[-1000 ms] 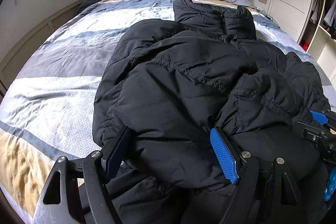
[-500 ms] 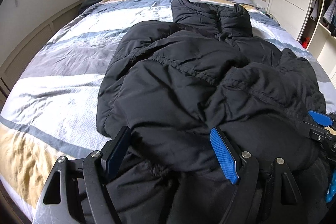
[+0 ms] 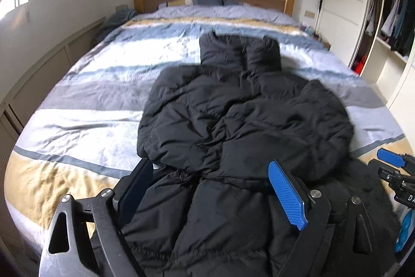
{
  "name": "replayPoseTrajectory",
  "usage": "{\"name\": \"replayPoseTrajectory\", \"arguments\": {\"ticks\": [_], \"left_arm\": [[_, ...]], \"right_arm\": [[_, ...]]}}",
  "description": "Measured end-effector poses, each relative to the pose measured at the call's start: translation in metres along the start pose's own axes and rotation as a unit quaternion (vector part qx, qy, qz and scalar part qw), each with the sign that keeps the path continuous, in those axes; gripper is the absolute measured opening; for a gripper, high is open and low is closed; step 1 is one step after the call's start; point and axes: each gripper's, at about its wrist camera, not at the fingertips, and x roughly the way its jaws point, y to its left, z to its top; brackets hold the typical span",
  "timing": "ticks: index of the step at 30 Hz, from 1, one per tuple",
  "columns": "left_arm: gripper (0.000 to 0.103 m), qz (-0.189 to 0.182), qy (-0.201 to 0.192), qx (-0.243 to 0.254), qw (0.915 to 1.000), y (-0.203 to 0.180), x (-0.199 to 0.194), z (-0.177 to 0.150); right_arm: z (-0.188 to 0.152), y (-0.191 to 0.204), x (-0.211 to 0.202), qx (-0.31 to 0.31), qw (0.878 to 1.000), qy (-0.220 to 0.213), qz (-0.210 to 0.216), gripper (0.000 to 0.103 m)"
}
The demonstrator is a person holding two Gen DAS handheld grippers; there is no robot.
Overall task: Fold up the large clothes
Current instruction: 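Open both grippers and move them to the folded jacket's edge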
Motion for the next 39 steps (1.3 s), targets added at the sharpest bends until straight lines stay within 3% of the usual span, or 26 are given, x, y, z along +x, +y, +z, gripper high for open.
{"name": "replayPoseTrajectory", "arguments": {"ticks": [9, 14, 19, 28, 32, 39], "left_arm": [[0.09, -0.064, -0.095, -0.053, 0.9919, 0.016, -0.095, 0.0], [0.091, -0.064, -0.095, -0.039, 0.9926, 0.028, -0.118, 0.012], [0.099, -0.046, -0.101, -0.037, 0.9932, 0.052, -0.116, 0.041], [0.095, -0.042, -0.045, -0.047, 0.997, 0.085, -0.023, 0.141], [0.094, -0.045, -0.023, -0.06, 0.9969, 0.095, 0.04, 0.189], [0.094, -0.039, 0.033, -0.089, 0.9948, 0.111, 0.175, 0.265]], "right_arm": [[-0.009, 0.005, -0.093, -0.006, 0.997, -0.074, -0.01, 0.065], [0.006, -0.006, -0.118, 0.009, 0.994, -0.104, -0.011, 0.066], [0.041, -0.013, -0.115, 0.003, 0.993, -0.121, -0.018, 0.067], [0.127, -0.062, -0.042, 0.024, 0.994, -0.105, -0.016, 0.067], [0.166, -0.086, 0.004, 0.028, 0.996, -0.086, -0.017, 0.067], [0.24, -0.142, 0.125, 0.08, 0.996, -0.048, 0.015, 0.067]]}}
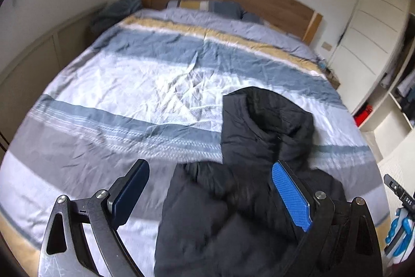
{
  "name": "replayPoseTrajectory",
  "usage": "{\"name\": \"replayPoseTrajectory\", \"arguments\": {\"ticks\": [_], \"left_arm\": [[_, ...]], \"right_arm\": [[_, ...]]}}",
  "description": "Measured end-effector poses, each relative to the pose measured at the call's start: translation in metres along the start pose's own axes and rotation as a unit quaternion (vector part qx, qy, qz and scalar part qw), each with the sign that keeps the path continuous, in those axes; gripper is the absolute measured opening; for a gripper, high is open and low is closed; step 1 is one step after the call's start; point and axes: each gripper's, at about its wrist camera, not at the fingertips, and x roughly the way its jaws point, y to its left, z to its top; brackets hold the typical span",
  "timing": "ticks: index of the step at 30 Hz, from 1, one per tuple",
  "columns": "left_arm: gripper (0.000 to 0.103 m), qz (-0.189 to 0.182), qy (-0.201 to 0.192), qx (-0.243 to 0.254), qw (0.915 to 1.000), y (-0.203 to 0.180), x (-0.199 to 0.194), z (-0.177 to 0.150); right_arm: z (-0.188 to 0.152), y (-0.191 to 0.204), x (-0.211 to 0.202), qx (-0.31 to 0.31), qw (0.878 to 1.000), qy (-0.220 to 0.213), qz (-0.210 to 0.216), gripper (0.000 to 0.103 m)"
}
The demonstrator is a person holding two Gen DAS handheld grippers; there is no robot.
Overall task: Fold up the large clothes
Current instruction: 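Open both grippers and move them to the folded jacket's edge, then grasp the folded jacket with both grippers and fold it over again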
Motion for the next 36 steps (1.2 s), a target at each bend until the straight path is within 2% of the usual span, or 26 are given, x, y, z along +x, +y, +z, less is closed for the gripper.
{"name": "replayPoseTrajectory", "arguments": {"ticks": [5, 11, 15, 22, 25, 27, 28, 30, 33, 36], "left_arm": [[0.094, -0.001, 0.022, -0.029, 0.9993, 0.002, 0.092, 0.042], [0.094, -0.036, 0.025, -0.067, 0.9968, -0.001, 0.181, 0.064], [0.094, -0.065, 0.029, -0.102, 0.9922, -0.001, 0.226, 0.065], [0.091, -0.088, 0.049, -0.133, 0.9859, -0.009, 0.291, 0.065], [0.078, -0.095, 0.066, -0.132, 0.9844, -0.015, 0.31, 0.062], [0.057, -0.1, 0.079, -0.129, 0.9835, -0.022, 0.317, 0.06], [0.05, -0.103, 0.082, -0.128, 0.9829, -0.023, 0.318, 0.059], [0.024, -0.104, 0.088, -0.119, 0.9835, -0.03, 0.317, 0.059], [0.013, -0.098, 0.083, -0.098, 0.9868, -0.039, 0.305, 0.059], [0.011, -0.097, 0.072, -0.075, 0.9899, -0.047, 0.282, 0.058]], "right_arm": [[0.041, -0.02, 0.105, 0.025, 0.999, 0.027, 0.018, 0.067], [0.068, -0.033, 0.207, 0.062, 0.996, 0.036, 0.055, 0.067], [0.077, -0.038, 0.256, 0.08, 0.994, 0.031, 0.071, 0.067], [0.082, -0.039, 0.309, 0.093, 0.991, 0.036, 0.085, 0.067], [0.081, -0.036, 0.323, 0.088, 0.991, 0.048, 0.088, 0.058], [0.082, -0.033, 0.327, 0.079, 0.991, 0.055, 0.088, 0.041], [0.083, -0.032, 0.329, 0.076, 0.992, 0.058, 0.087, 0.036], [0.085, -0.027, 0.329, 0.065, 0.992, 0.066, 0.081, 0.021], [0.087, -0.016, 0.319, 0.043, 0.993, 0.076, 0.082, 0.015], [0.088, -0.005, 0.298, 0.028, 0.992, 0.083, 0.091, 0.013]]}}
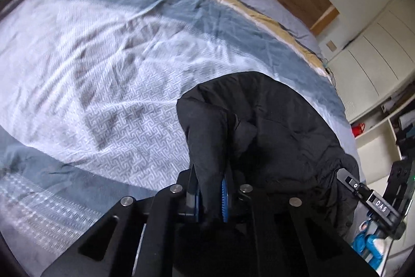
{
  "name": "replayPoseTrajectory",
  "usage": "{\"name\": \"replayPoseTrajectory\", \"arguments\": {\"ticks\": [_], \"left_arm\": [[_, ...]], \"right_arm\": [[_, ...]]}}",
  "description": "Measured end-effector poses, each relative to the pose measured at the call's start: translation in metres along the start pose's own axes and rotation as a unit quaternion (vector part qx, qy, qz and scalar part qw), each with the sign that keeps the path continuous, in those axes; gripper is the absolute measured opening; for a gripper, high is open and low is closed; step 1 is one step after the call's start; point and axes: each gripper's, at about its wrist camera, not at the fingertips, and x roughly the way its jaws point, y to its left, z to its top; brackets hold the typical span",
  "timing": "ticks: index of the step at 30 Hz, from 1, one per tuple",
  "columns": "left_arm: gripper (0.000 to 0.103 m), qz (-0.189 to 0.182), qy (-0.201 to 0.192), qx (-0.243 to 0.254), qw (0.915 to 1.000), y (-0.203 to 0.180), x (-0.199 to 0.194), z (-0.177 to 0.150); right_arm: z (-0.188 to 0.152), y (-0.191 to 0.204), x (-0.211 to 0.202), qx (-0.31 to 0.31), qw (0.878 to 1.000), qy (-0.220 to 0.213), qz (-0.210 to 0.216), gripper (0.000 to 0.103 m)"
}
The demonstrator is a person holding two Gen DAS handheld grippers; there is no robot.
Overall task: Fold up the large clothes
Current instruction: 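Grasp the folded jacket with both grippers and fold it over again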
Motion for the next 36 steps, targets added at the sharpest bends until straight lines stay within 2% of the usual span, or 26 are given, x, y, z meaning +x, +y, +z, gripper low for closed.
{"name": "replayPoseTrajectory", "arguments": {"ticks": [7, 14, 18, 27, 31, 36], "left_arm": [[0.009, -0.033, -0.013, 0.045, 0.9984, -0.02, -0.081, -0.041], [0.008, -0.082, -0.041, 0.052, 0.9944, -0.015, -0.168, -0.109], [0.008, -0.1, -0.047, 0.05, 0.9926, -0.004, -0.199, -0.148], [0.007, -0.123, -0.042, 0.039, 0.9907, 0.025, -0.229, -0.229], [0.007, -0.119, -0.044, 0.052, 0.9906, 0.03, -0.227, -0.258], [0.007, -0.087, -0.027, 0.064, 0.9937, 0.037, -0.196, -0.278]], "right_arm": [[-0.03, 0.038, -0.081, -0.027, 0.999, -0.01, 0.044, 0.013], [-0.098, 0.053, -0.174, -0.027, 0.993, -0.052, 0.099, 0.013], [-0.14, 0.052, -0.208, -0.025, 0.991, -0.068, 0.116, 0.013], [-0.235, 0.044, -0.248, -0.021, 0.986, -0.069, 0.151, 0.013], [-0.266, 0.027, -0.243, -0.009, 0.986, -0.058, 0.154, 0.013], [-0.293, 0.003, -0.217, -0.004, 0.992, -0.023, 0.121, 0.013]]}}
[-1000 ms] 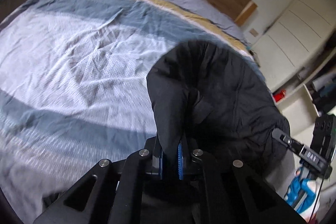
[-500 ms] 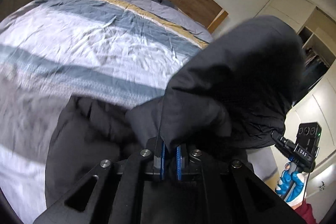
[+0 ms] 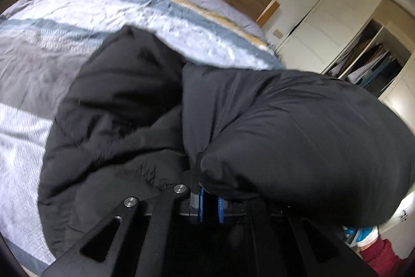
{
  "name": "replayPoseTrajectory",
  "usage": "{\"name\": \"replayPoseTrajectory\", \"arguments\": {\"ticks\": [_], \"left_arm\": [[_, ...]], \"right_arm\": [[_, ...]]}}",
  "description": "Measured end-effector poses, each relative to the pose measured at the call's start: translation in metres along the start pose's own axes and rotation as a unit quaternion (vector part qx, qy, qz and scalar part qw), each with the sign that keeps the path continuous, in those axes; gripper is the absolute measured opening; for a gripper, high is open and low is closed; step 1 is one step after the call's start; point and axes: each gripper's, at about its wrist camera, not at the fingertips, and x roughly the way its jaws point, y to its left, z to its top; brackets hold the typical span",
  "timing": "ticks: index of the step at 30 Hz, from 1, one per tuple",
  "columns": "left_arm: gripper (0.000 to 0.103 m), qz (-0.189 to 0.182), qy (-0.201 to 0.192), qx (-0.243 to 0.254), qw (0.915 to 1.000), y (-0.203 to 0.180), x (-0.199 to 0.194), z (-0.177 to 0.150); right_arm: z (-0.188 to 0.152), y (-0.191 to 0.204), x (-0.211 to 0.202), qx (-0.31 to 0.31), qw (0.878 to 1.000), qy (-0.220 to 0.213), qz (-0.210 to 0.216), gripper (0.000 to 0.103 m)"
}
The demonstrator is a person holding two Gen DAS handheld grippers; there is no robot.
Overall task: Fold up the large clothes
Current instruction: 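Grasp the folded jacket with both grippers and fold it over again, then lower the folded layer onto the jacket and open both grippers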
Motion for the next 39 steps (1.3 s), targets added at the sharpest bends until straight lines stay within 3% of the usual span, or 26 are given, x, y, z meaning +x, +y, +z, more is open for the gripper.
{"name": "replayPoseTrajectory", "arguments": {"ticks": [8, 13, 22, 25, 27, 29, 35, 39], "left_arm": [[0.007, 0.035, 0.02, 0.01, 0.9991, -0.002, 0.013, 0.0], [0.009, 0.066, 0.025, 0.024, 0.9972, -0.01, 0.012, -0.005], [0.011, 0.116, 0.037, 0.027, 0.9923, -0.023, 0.005, -0.01], [0.021, 0.118, 0.036, 0.022, 0.9921, -0.026, -0.005, -0.017], [0.035, 0.118, 0.035, 0.019, 0.9922, -0.027, -0.016, -0.024], [0.043, 0.119, 0.033, 0.019, 0.9922, -0.028, -0.025, -0.03], [0.052, 0.12, 0.022, 0.027, 0.9922, -0.027, -0.07, -0.037], [0.064, 0.127, -0.005, 0.034, 0.9913, -0.029, -0.1, -0.025]], "right_arm": [[-0.004, -0.009, 0.017, -0.009, 0.999, 0.02, -0.041, 0.014], [-0.002, 0.0, 0.023, -0.044, 0.995, 0.038, -0.077, 0.021], [-0.007, 0.007, 0.021, -0.035, 0.993, 0.043, -0.109, 0.031], [-0.011, 0.013, 0.011, -0.036, 0.991, 0.043, -0.122, 0.037], [-0.016, 0.016, 0.001, -0.038, 0.99, 0.043, -0.131, 0.042], [-0.02, 0.019, -0.01, -0.036, 0.99, 0.041, -0.134, 0.044], [-0.03, 0.029, -0.052, -0.043, 0.988, 0.036, -0.147, 0.046], [-0.027, 0.042, -0.083, -0.054, 0.987, 0.023, -0.148, 0.048]]}}
